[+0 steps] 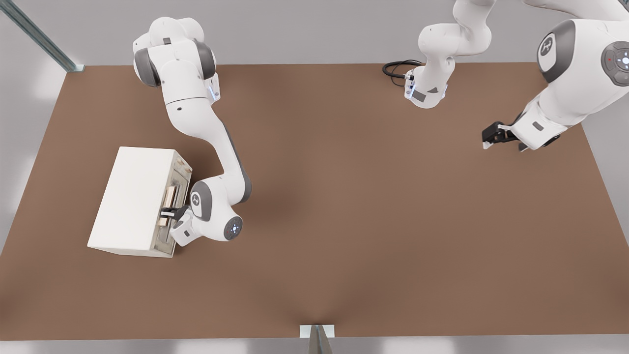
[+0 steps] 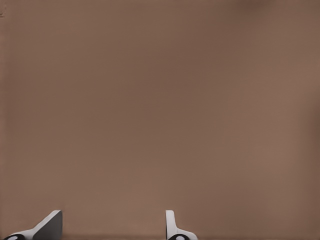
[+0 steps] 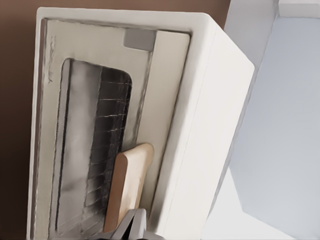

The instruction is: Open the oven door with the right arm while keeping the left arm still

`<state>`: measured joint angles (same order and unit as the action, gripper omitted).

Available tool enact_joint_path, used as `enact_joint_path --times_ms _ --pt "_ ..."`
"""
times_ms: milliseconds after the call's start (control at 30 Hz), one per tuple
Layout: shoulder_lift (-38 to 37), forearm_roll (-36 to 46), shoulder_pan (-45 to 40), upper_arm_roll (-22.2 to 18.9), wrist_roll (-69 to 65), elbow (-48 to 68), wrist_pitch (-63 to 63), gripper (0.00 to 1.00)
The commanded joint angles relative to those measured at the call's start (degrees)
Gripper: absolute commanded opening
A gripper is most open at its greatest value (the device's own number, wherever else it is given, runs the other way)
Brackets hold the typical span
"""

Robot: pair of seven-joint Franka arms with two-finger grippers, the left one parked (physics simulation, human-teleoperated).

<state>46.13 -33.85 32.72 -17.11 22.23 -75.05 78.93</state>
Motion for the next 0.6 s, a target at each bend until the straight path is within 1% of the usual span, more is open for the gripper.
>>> enact_joint_path --times_ms 0,133,200,233,267,300,333,400,433,467,500,533,567 --pt "-0.08 0.01 0.15 0.14 2.12 -0.45 -0.44 0.21" --pt "0.01 0.01 1.73 1.2 2.12 0.16 -0.1 0.21" --pt "0.63 0.97 3.14 1.99 3.79 2.8 0.17 0.21" --pt "0.63 1.33 3.67 3.49 7.83 2.98 0.61 0.21" --pt "0.89 1.41 4.02 3.84 8.36 4.11 0.7 0.21" --pt "-0.25 7.21 2.62 3.75 7.84 5.96 0.61 0.21" --pt "-4.73 13.35 -0.63 3.84 3.54 5.18 0.87 0.21" --pt "-12.28 23.72 -6.69 3.84 -10.34 4.38 3.94 0.21" --pt "-14.23 24.44 -9.42 3.84 -18.35 4.38 5.62 0.21" --pt "-15.63 26.02 -11.27 3.84 -22.31 4.47 6.23 0.21" --pt "-19.14 31.2 -14.08 3.84 -25.73 4.38 6.5 0.3" --pt "-24.41 35.25 -17.24 3.84 -31.0 2.01 5.8 0.82" --pt "-26.26 35.6 -18.39 3.75 -35.67 1.48 6.06 1.0"
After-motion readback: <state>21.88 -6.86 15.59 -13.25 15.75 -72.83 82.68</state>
